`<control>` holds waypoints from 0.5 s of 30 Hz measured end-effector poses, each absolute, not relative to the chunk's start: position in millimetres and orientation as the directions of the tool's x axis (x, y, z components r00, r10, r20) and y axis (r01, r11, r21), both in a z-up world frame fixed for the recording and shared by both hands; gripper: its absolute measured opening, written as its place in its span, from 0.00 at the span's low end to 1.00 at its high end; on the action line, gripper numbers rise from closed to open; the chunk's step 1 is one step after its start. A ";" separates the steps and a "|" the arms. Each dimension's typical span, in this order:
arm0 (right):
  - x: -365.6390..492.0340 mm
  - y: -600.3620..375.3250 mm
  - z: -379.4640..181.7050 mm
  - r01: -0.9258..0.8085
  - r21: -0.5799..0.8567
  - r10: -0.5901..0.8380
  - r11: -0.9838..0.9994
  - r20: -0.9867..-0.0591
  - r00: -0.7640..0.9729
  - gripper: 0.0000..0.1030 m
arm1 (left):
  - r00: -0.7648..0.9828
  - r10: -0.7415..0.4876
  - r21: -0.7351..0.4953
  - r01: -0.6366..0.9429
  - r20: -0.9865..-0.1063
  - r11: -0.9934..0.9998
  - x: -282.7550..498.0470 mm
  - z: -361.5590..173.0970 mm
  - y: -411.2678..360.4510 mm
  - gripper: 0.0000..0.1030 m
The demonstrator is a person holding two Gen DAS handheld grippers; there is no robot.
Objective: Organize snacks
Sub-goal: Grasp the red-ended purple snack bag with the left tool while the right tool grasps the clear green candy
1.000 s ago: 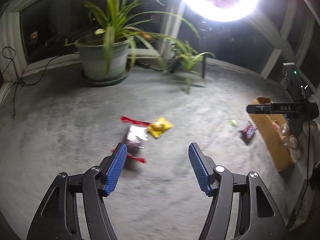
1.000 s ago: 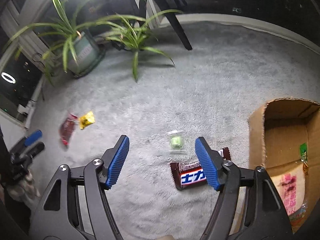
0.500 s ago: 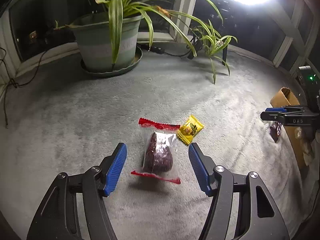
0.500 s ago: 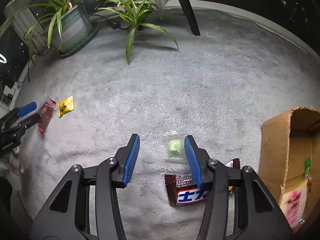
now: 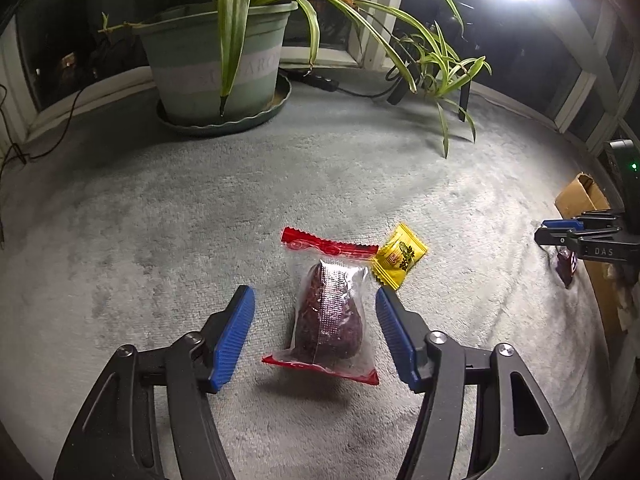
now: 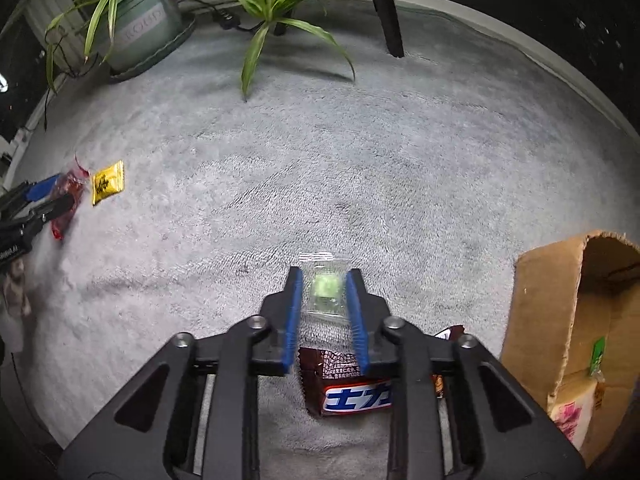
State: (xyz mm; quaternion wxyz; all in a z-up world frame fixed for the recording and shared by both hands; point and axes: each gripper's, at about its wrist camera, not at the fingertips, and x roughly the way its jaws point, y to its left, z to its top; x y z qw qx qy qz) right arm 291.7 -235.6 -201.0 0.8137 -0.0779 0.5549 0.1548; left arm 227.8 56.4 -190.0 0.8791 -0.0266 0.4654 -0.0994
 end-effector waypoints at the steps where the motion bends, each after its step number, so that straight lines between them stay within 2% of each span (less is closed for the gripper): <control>1: 291.6 -235.5 -200.7 -0.343 0.047 0.168 0.938 -0.928 0.333 0.21 | 0.547 -0.200 -0.139 0.150 -0.813 0.979 228.1 -190.2 55.6 0.51; 5: 289.4 -234.6 -200.1 -0.355 0.044 0.170 0.934 -0.928 0.331 0.20 | 0.547 -0.206 -0.144 0.154 -0.811 0.978 229.6 -191.5 53.7 0.35; 15: 283.7 -239.1 -187.2 -0.353 0.077 0.208 0.932 -0.914 0.349 0.19 | 0.567 -0.204 -0.143 0.152 -0.798 0.978 225.5 -186.3 51.9 0.31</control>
